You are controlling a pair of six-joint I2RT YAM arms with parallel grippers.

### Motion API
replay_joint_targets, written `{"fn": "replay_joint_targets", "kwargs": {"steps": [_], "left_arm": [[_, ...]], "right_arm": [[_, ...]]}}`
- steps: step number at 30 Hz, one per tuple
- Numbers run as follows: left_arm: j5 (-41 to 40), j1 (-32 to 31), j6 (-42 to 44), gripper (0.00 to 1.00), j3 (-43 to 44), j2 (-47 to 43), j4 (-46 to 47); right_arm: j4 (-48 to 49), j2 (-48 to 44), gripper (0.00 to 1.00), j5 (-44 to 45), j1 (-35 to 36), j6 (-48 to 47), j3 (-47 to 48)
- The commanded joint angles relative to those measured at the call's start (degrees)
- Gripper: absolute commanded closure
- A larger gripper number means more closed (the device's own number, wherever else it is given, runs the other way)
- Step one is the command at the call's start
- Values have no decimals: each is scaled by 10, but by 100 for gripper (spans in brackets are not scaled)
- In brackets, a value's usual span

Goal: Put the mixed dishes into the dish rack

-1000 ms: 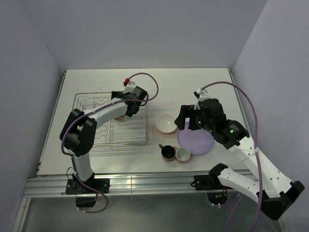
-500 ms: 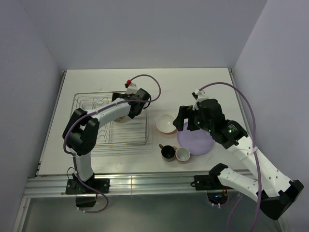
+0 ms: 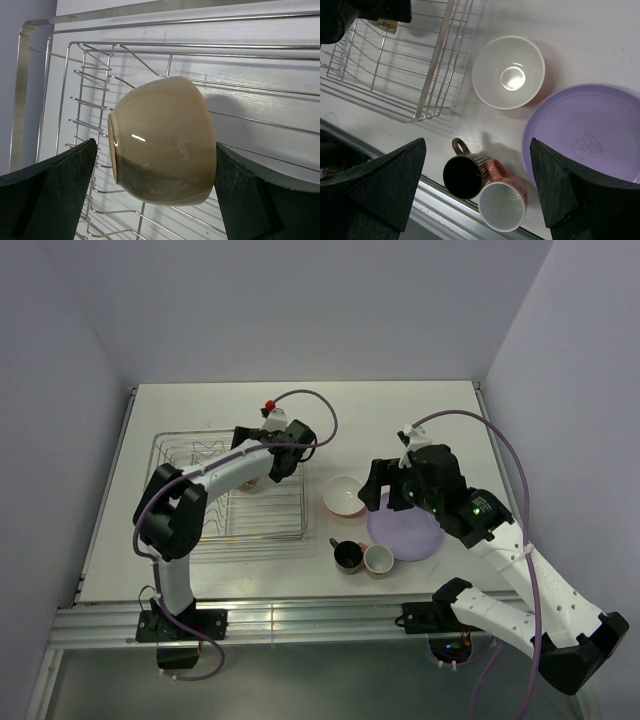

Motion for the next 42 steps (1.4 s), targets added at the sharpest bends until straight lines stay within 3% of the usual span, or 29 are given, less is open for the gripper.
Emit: {"fn": "replay_joint_targets", "kwargs": {"steps": [1, 18, 28, 35, 42], "left_arm": [[-20, -7, 9, 1, 24, 15, -5], [69, -42, 113, 1, 27, 20, 85], [105, -41, 46, 1, 30, -64, 37], [119, -36, -14, 1, 49, -126, -32], [232, -36, -43, 1, -22, -260, 3]], "right_arm": [[26, 2, 8, 4, -2, -5, 10], [22, -8, 8, 7, -2, -7, 2], [28, 17, 9, 21, -2, 12, -13], [30, 103, 26, 71, -3, 57, -22], [89, 178, 37, 77, -3, 74, -49]]}}
